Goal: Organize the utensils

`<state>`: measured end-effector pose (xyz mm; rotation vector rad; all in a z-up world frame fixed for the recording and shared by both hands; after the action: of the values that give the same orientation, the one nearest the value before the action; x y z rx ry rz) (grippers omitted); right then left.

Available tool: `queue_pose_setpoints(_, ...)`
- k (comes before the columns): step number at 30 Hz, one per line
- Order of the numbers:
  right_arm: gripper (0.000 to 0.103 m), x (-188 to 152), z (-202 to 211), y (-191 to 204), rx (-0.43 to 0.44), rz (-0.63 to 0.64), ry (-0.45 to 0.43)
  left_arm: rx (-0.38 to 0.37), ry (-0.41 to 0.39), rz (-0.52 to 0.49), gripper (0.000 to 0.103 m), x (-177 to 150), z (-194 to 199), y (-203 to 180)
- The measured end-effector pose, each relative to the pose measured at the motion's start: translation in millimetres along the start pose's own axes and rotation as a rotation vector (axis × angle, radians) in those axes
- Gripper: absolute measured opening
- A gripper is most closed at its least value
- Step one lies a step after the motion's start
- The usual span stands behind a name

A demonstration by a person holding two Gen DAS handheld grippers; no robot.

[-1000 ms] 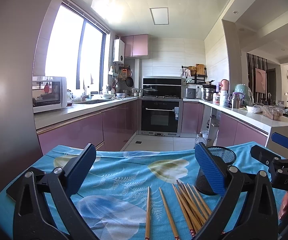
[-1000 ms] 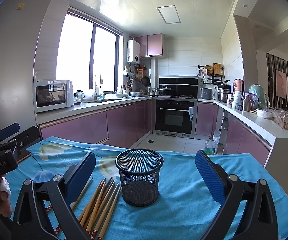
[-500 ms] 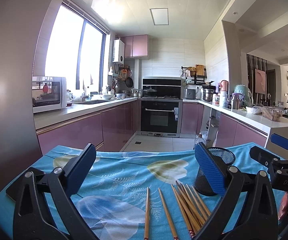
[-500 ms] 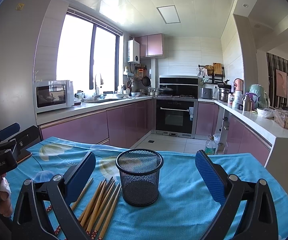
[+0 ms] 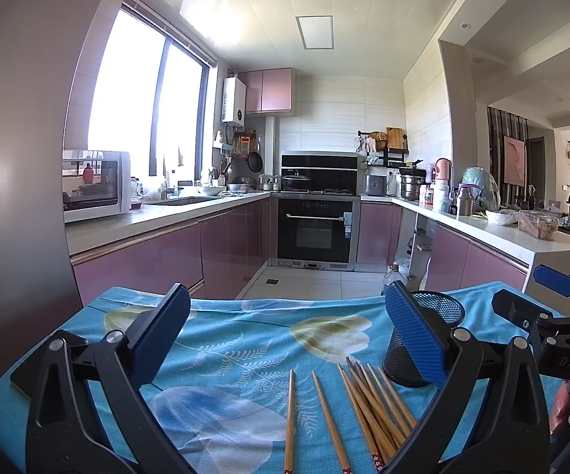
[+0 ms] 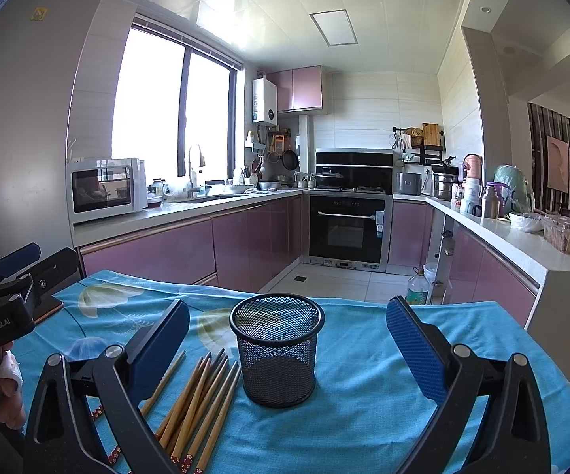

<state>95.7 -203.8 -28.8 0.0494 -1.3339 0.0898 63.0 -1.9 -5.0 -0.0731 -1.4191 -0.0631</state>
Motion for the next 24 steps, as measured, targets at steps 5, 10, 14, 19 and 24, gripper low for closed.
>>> queue_pose_setpoints(5,0.096,0.8,-0.2,-0.1,0.002,0.0,-0.003,0.0,0.0,0.0,0.097,0.5,0.0,0.0)
queue_pose_setpoints(10,0.096,0.7,-0.3,0.4,0.004,0.0,-0.002,-0.001,0.0,0.001,0.097,0.3,0.0,0.3)
queue_pose_setpoints(14,0.096,1.2,-0.9,1.1,0.005,-0.002,-0.003,-0.001,0.0,0.001,0.097,-0.1,0.2,0.5)
queue_pose_setpoints(19,0.096,1.3,-1.5,1.8,0.004,-0.002,-0.003,-0.001,0.001,0.003,0.097,0.0,0.2,0.5)
queue_pose_setpoints(24,0.096,0.8,-1.3,1.5,0.005,-0.004,-0.001,0.0,0.0,0.002,0.097,-0.3,0.3,0.6)
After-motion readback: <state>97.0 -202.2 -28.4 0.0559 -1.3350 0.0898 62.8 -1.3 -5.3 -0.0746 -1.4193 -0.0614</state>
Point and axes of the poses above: each gripper's, at about its wrist camera, not at the fingertips, and z roughly against the way its jaws point, y to its left, x to its top, the point moved 7 cm from there along -z, roughly the way its jaws point, and after that the axes turned 5 degrees about -x, right-handed, at the moved point
